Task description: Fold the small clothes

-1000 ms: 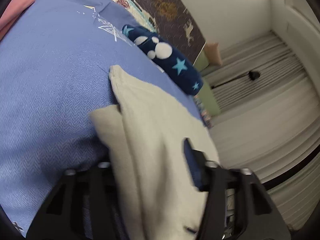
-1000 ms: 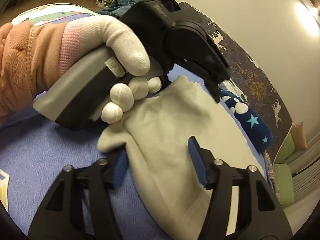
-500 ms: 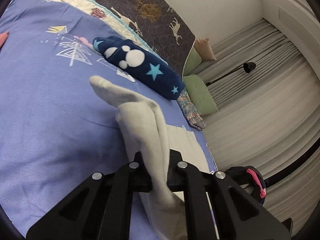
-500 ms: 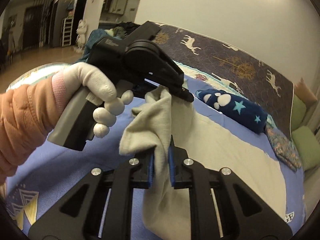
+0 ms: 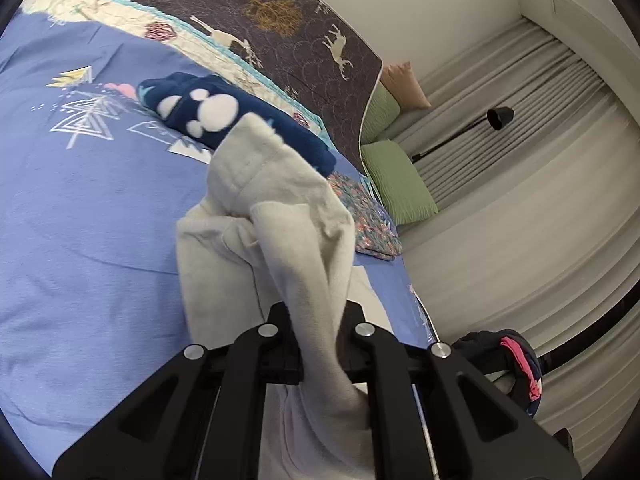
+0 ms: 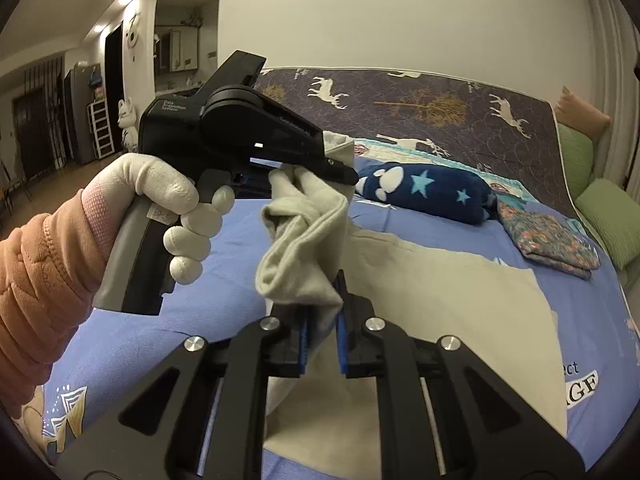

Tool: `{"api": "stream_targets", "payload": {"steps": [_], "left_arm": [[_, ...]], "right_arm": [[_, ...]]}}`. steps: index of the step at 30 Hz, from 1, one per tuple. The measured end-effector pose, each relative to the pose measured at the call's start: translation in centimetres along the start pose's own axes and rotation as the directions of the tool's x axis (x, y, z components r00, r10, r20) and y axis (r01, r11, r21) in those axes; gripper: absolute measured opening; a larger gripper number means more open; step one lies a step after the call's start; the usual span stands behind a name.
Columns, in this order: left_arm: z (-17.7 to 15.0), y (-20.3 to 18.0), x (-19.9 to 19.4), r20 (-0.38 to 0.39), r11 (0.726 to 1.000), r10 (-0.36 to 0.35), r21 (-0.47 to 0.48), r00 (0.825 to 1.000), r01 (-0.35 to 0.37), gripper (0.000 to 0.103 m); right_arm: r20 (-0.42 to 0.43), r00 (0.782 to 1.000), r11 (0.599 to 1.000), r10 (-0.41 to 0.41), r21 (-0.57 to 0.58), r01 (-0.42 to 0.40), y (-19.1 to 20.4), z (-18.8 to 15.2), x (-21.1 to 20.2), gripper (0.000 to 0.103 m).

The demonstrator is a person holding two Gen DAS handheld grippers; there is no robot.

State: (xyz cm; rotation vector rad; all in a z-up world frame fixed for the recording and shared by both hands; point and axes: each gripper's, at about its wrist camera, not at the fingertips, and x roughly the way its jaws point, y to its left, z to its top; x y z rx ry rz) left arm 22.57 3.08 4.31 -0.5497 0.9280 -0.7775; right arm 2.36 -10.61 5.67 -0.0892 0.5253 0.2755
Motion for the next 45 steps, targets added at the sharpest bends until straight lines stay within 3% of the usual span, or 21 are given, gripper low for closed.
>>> {"api": "stream_targets", "payload": {"steps": [15, 25, 39, 41, 43, 45], "left_arm": [[-2.3, -6.9, 8.7, -0.101, 0.994, 0.063, 0.094, 0.993, -0.054, 0.007], [-4.1, -11.3, 14.7, -0.183, 0.984, 0.077, 0.172, 0.980, -0.045, 0.007], [-7.2, -13.6, 22.5, -0.269, 0.930, 0.263, 0.326, 0.927, -0.170, 0.008], [-7.4, -13.9, 23.1, -0.265, 0.922, 0.282, 0.340, 0.922, -0.185, 0.008], [-7.6, -14.2, 23.4, -0.251, 0.919, 0.293, 0.341, 0.923, -0.199, 0.016], [-7.7, -15.0, 23.0, -0.224, 0.919, 0.272, 0.348, 0.936, -0.184, 0.022]], "right_arm": [[-0.033, 0.999, 0.978, -0.014, 0.206, 0.021, -8.6, -4.0, -3.1, 0.011], [-0.040, 0.998, 0.947, -0.058, 0.314, 0.068, -13.9, -6.6, -5.2, 0.010], [-0.112, 0.994, 0.873, -0.013, 0.482, 0.066, -19.1, -10.9, -5.3, 0.008], [-0.116, 0.993, 0.868, -0.003, 0.493, 0.060, -19.4, -11.2, -5.3, 0.008], [-0.118, 0.993, 0.864, 0.005, 0.501, 0.055, -19.7, -11.4, -5.2, 0.008], [-0.122, 0.992, 0.855, 0.016, 0.517, 0.050, -20.2, -11.9, -5.2, 0.008]]}}
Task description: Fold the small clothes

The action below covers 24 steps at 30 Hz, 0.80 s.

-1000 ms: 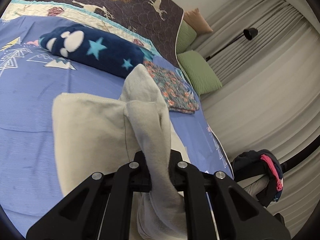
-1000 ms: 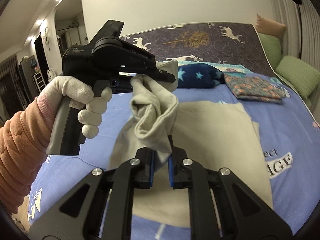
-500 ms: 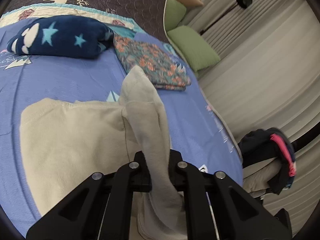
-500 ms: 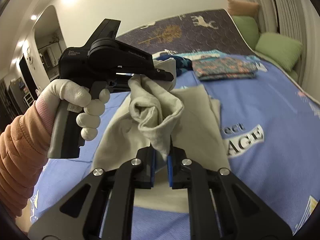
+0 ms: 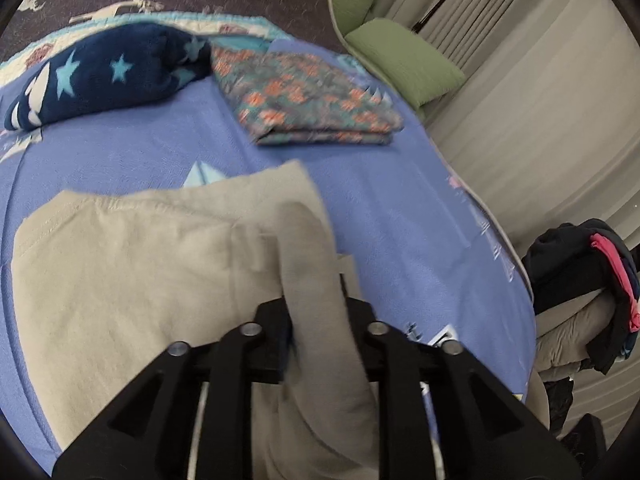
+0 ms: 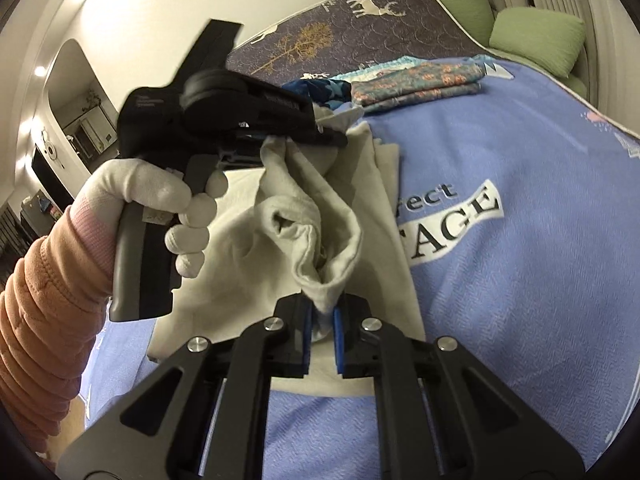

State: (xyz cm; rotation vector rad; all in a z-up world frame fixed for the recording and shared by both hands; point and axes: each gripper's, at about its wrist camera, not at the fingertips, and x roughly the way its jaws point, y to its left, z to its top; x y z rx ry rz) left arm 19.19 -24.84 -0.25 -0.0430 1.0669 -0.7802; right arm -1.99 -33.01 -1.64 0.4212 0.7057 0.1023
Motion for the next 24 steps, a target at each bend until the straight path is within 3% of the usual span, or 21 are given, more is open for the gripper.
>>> {"api": "stream_targets", "payload": {"steps": [6, 8, 10, 13, 16, 20, 24], "left_arm": [[-0.1, -4.2, -4.0, 0.110, 0.988, -0.036, 0.152, 0.993, 0.019, 0.043], [-0.8, -5.1, -5.6, 0.128, 0.979, -0.039, 0.205, 0.991, 0.012, 0.045], [-2.2, -5.3, -7.1, 0.137, 0.971, -0.030, 0.240, 0.990, -0.004, 0.055], [-4.8, -4.8, -8.7, 0.135, 0.962, -0.003, 0.270, 0.991, -0.034, 0.055], [-7.7, -3.4, -10.3, 0.140, 0.963, 0.040, 0.259, 0.989, -0.075, 0.055], [-12.7, -0.8, -12.8, 0.170, 0.963, 0.116, 0.224, 0.979, -0.153, 0.056], [-16.8, 1.6, -14.6, 0.168, 0.968, 0.160, 0.166, 0.973, -0.188, 0.056]], "right_arm": [[-0.052, 0.997, 0.994, 0.062, 0.096, -0.057, -2.6, -0.2, 0.4, 0.008], [-0.060, 0.994, 0.990, 0.088, 0.115, -0.081, -3.1, -0.3, 0.4, 0.009], [-0.071, 0.991, 0.984, 0.116, 0.141, -0.105, -3.7, -0.4, 0.4, 0.009], [-0.084, 0.983, 0.973, 0.160, 0.183, -0.143, -4.6, -0.5, 0.3, 0.011], [-0.088, 0.976, 0.964, 0.198, 0.199, -0.177, -4.9, -0.6, 0.0, 0.015], [-0.118, 0.968, 0.965, 0.220, 0.169, -0.199, -4.5, -0.3, 0.2, 0.033], [-0.144, 0.971, 0.976, 0.193, 0.134, -0.174, -3.8, 0.5, 1.3, 0.035]]}}
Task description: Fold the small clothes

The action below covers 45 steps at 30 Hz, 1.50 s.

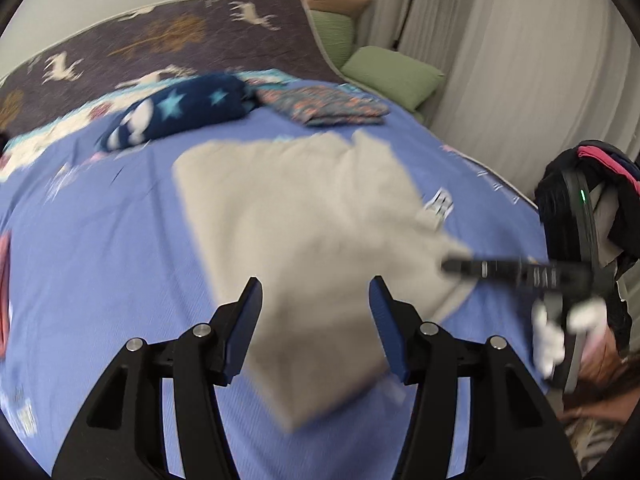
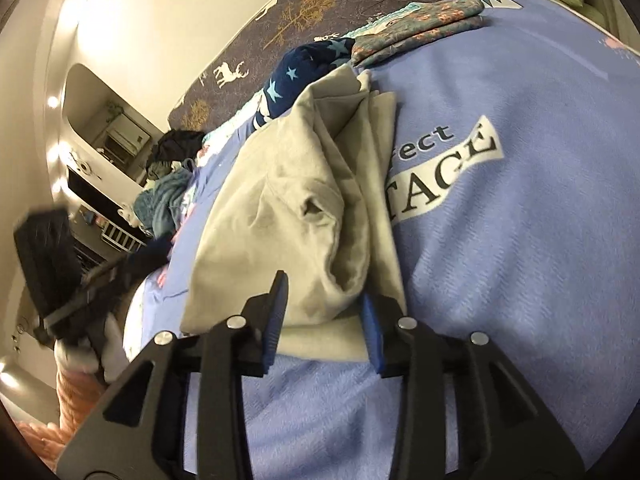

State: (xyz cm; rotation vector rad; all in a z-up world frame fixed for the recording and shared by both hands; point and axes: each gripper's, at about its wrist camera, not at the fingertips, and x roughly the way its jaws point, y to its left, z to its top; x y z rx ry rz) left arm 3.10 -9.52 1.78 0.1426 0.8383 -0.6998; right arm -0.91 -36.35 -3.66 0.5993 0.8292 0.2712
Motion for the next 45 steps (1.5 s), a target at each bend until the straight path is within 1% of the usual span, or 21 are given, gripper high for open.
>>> {"api": "stream_targets", "payload": {"steps": [1, 4, 6, 9, 11, 12, 15, 17, 18, 20, 21, 25, 29, 30, 31, 32, 36, 38, 40, 42, 45], "left_arm": [[-1.0, 0.4, -0.5, -0.003, 1.000, 0.008, -0.016, 1.000, -0.008, 0.056], [-2.7, 1.3, -1.6, 0.007, 0.999, 0.030, -0.044, 1.000, -0.029, 0.057], [-3.5, 1.9, -2.1, 0.017, 0.997, 0.029, -0.066, 0.999, -0.028, 0.057], [-4.6, 2.4, -2.6, 0.024, 0.996, 0.032, -0.085, 0.999, -0.030, 0.057], [-5.0, 2.8, -2.4, 0.026, 0.995, 0.021, -0.095, 0.999, -0.019, 0.057], [-5.1, 3.0, -2.2, 0.025, 0.995, 0.015, -0.099, 1.000, -0.012, 0.057], [-5.5, 3.4, -1.2, 0.008, 0.993, 0.004, -0.117, 1.000, -0.003, 0.057], [-5.7, 3.5, -0.7, -0.007, 0.992, 0.005, -0.124, 1.000, -0.006, 0.057], [-5.8, 3.4, -0.6, -0.011, 0.992, 0.002, -0.123, 1.000, -0.003, 0.057], [-5.9, 3.4, -0.5, -0.011, 0.993, -0.007, -0.121, 1.000, 0.006, 0.057], [-5.9, 3.4, -0.5, -0.009, 0.993, -0.009, -0.121, 1.000, 0.008, 0.057], [-5.5, 3.5, -0.1, 0.006, 0.991, -0.019, -0.133, 1.000, 0.019, 0.057], [-6.0, 4.0, 1.7, -0.047, 0.986, -0.004, -0.165, 0.999, -0.004, 0.057], [-6.1, 4.0, 1.9, -0.045, 0.986, -0.006, -0.169, 0.999, -0.001, 0.058], [-6.2, 4.0, 1.8, -0.040, 0.985, -0.009, -0.170, 0.999, 0.002, 0.058], [-6.1, 4.0, 1.6, -0.038, 0.985, -0.004, -0.170, 0.999, -0.003, 0.058], [-5.8, 4.1, 0.9, -0.016, 0.981, 0.006, -0.192, 1.000, -0.009, 0.058], [-5.2, 4.0, 0.1, 0.029, 0.983, -0.002, -0.185, 1.000, 0.007, 0.053], [-4.5, 3.6, -0.6, 0.079, 0.985, -0.018, -0.170, 0.997, 0.031, 0.034], [-3.5, 3.2, -0.7, 0.110, 0.984, -0.041, -0.167, 0.993, 0.059, 0.027], [-2.5, 2.5, 0.7, 0.093, 0.987, -0.060, -0.144, 0.994, 0.073, 0.025]], "right_arm": [[0.000, 1.000, 1.000, -0.003, 0.004, 0.003, 0.0, 0.1, 0.1, 0.035], [0.007, 1.000, 0.999, -0.024, 0.024, 0.024, 0.0, 0.6, 0.7, 0.005], [0.038, 0.999, 0.999, -0.010, 0.036, 0.008, 0.4, 0.9, 0.0, 0.005], [0.117, 0.992, 0.999, 0.045, -0.024, -0.043, 2.7, 0.5, -3.4, 0.004], [0.133, 0.991, 0.998, -0.010, -0.061, 0.018, 3.4, 0.0, -4.7, 0.005], [0.125, 0.991, 0.996, -0.050, -0.062, 0.058, 3.0, -0.1, -4.5, 0.005], [-0.008, 0.989, 0.989, -0.144, 0.023, 0.144, -0.5, -0.9, -1.8, 0.013], [-0.002, 0.993, 0.991, -0.114, 0.064, 0.114, -1.7, -1.5, -1.9, 0.012], [0.009, 0.993, 0.992, -0.117, 0.055, 0.116, -1.5, -1.6, -2.3, 0.015], [0.064, 0.986, 0.988, -0.156, 0.019, 0.155, -0.6, -1.5, -3.6, 0.037], [0.098, 0.979, 0.984, -0.179, -0.002, 0.180, -0.1, -1.2, -4.2, 0.038], [0.131, 0.982, 0.987, -0.139, -0.061, 0.148, 1.3, -0.4, -4.7, 0.034], [0.085, 0.995, 0.991, -0.050, -0.115, 0.060, 2.0, -0.2, -2.8, 0.032], [0.060, 0.993, 0.987, -0.097, -0.126, 0.104, 2.0, -0.2, -1.6, 0.030], [0.027, 0.982, 0.974, -0.189, -0.126, 0.191, 1.4, -0.2, -0.1, 0.013], [0.024, 0.973, 0.966, -0.229, -0.119, 0.230, 0.9, -0.3, 0.5, 0.004], [0.051, 0.978, 0.972, -0.203, -0.114, 0.207, 1.1, 0.1, -0.6, 0.006], [0.085, 0.975, 0.964, -0.205, -0.154, 0.217, 2.0, 0.5, -1.3, 0.014], [0.125, 0.974, 0.956, -0.190, -0.204, 0.213, 3.1, 1.0, -1.8, 0.020], [0.146, 0.976, 0.953, -0.161, -0.234, 0.193, 3.8, 1.1, -2.3, 0.021], [0.146, 0.980, 0.954, -0.134, -0.248, 0.167, 4.1, 1.7, -1.7, 0.026]]}}
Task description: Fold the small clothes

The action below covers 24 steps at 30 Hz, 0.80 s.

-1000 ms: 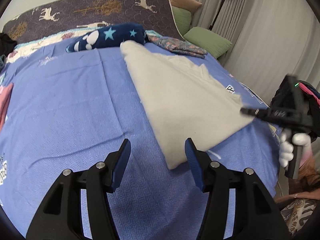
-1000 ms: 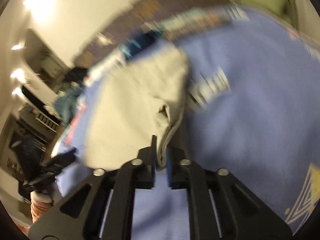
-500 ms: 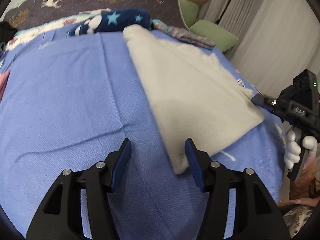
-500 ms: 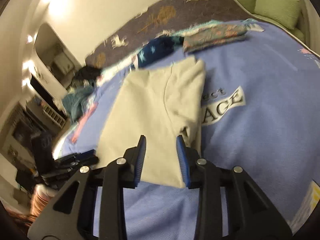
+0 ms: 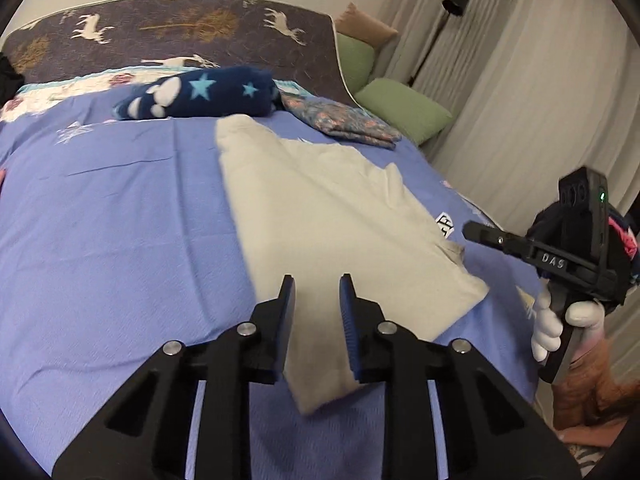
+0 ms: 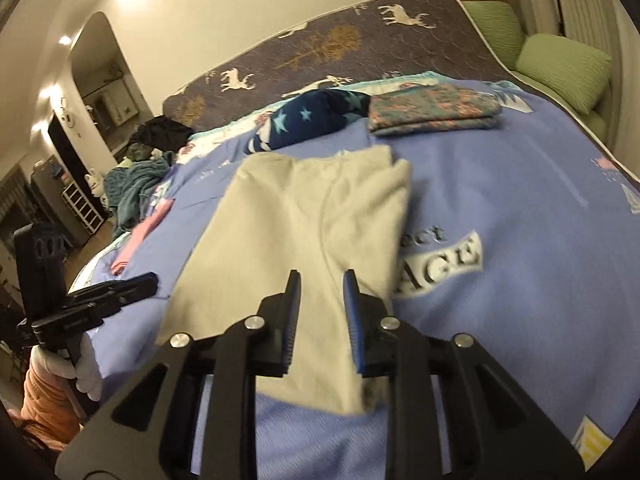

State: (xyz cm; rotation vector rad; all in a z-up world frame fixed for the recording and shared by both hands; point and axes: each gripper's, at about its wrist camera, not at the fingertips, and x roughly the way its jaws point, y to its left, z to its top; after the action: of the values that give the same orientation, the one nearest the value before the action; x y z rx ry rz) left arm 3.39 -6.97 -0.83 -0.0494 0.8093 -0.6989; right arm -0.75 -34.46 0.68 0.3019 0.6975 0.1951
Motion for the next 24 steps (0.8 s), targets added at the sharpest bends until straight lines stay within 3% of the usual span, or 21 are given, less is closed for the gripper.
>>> {"api": "stream_targets", "payload": {"steps": [3, 5, 10, 13, 17, 24], "left_arm": [[-0.6, 0.2, 3.2, -0.097, 0.998, 0.054, 0.016, 0.994, -0.053, 0.025], [-1.0, -0.3, 3.4, -0.081, 0.997, 0.063, 0.038, 0.995, -0.060, 0.026], [-1.2, -1.9, 3.7, -0.096, 0.994, 0.049, 0.107, 0.994, -0.038, 0.056], [-1.6, -3.0, 4.0, -0.099, 0.983, 0.088, 0.167, 0.991, -0.071, 0.066], [-1.6, -4.0, 4.5, -0.102, 0.967, 0.133, 0.232, 0.986, -0.106, 0.071], [-1.6, -4.2, 4.9, -0.096, 0.962, 0.137, 0.249, 0.986, -0.110, 0.077]], "right_arm": [[-0.076, 0.997, 0.999, -0.020, 0.024, 0.022, -0.8, -0.3, 2.5, 0.031], [-0.117, 0.992, 0.998, -0.049, 0.035, 0.053, -1.4, -1.1, 3.9, 0.031], [-0.119, 0.991, 0.997, -0.066, 0.026, 0.070, -1.2, -1.2, 4.3, 0.031], [-0.122, 0.988, 0.996, -0.091, 0.003, 0.092, -0.9, -1.1, 4.6, 0.031], [-0.121, 0.988, 0.995, -0.095, 0.000, 0.096, -0.9, -1.2, 4.7, 0.031], [-0.116, 0.989, 0.995, -0.097, 0.004, 0.098, -0.9, -1.3, 4.8, 0.032]]}}
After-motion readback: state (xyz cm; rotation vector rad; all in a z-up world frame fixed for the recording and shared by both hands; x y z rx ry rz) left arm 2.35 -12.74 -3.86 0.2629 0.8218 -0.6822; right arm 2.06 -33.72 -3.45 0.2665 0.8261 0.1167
